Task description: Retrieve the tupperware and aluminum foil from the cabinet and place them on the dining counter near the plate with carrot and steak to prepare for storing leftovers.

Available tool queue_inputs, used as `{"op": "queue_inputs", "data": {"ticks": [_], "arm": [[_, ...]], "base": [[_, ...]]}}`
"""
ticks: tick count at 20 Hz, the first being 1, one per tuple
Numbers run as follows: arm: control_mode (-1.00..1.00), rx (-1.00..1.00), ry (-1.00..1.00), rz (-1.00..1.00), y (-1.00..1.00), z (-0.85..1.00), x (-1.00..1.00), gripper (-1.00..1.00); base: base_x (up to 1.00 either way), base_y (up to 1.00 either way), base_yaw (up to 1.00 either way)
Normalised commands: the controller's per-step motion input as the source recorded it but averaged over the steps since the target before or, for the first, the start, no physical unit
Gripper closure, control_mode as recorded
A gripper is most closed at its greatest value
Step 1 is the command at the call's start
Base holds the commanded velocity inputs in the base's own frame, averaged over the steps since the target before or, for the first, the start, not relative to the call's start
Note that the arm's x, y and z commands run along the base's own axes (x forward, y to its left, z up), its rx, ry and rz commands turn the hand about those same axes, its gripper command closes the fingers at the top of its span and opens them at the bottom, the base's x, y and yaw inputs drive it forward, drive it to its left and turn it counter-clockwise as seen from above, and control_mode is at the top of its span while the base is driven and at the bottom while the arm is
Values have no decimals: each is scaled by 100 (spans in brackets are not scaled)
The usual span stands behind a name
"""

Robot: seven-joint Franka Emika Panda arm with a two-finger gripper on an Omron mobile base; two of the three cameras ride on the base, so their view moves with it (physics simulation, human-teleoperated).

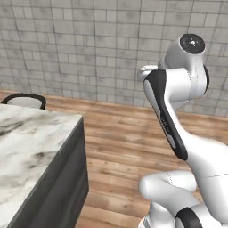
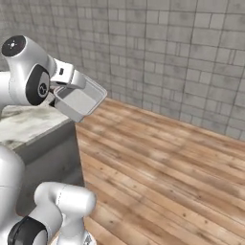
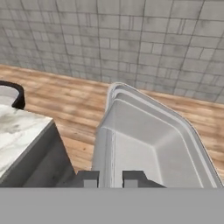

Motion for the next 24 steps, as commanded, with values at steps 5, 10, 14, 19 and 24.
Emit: {"op": "queue_inputs", "data": {"ticks": [5,10,14,19,24], "arm": [[100,0,0,0,0,0,0,100],[100,0,0,0,0,0,0,100],[100,0,0,0,0,0,0,100],[100,0,0,0,0,0,0,100],[100,0,0,0,0,0,0,100]], "base": [[100,-94,28],[100,-50,43],[100,-14,59],[100,-17,60],[100,-32,57]]}}
